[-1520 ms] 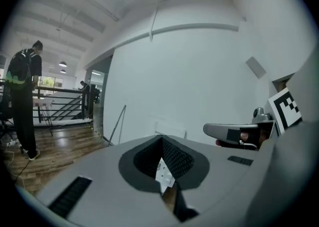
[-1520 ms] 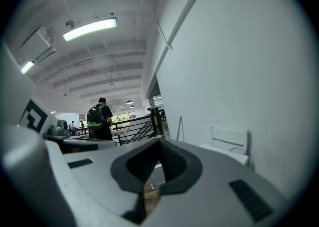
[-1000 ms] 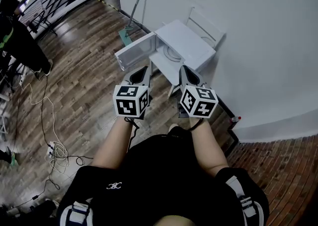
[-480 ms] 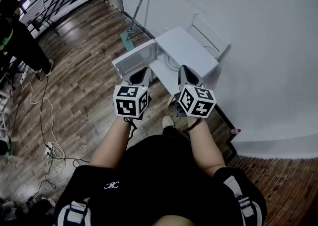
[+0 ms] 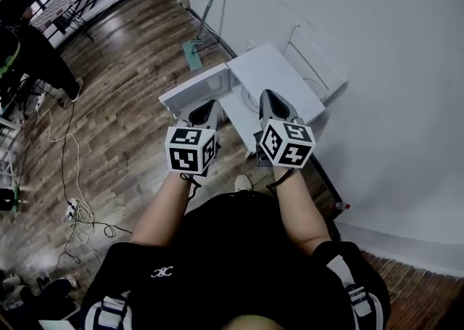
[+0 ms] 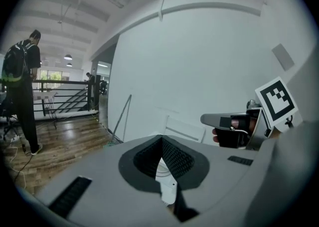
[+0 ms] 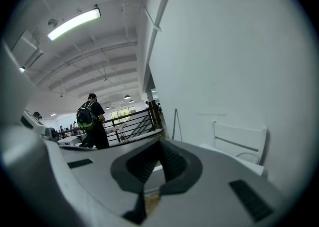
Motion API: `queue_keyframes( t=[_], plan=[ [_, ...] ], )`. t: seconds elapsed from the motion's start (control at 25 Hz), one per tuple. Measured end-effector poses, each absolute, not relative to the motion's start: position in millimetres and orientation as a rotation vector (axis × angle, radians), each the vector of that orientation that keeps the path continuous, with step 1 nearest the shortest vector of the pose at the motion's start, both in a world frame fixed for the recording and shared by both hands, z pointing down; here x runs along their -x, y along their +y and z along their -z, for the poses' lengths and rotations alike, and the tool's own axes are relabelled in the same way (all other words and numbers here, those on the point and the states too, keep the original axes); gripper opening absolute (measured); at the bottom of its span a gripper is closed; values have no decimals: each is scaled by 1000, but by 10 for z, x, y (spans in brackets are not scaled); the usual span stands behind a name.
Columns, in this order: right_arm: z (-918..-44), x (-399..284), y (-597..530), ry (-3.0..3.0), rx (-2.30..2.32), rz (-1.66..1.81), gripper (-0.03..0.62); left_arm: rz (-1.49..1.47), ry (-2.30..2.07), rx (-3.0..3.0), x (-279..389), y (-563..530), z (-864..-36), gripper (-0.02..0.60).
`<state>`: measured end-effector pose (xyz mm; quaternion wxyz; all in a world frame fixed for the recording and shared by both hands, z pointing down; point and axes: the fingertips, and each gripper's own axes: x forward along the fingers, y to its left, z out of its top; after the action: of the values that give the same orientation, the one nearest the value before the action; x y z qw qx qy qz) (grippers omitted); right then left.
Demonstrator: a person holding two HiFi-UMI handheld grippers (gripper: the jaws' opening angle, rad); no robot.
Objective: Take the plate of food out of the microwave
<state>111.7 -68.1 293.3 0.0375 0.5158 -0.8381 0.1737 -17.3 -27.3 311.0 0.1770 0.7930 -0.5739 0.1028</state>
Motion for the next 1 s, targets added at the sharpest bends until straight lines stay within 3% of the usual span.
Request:
queue_keyframes(
  t=[0.64,1.0],
  plan=[
    [-3513,-797,-1454,-2623,-1237,-543,14,-184,-1664,-1971,244,-1049,-3853,-2],
    [-4260,-637,-1521,-2478,-1159,-551,14,-193,-1473,-1902,239,-1328,-4982,-2]
  ],
)
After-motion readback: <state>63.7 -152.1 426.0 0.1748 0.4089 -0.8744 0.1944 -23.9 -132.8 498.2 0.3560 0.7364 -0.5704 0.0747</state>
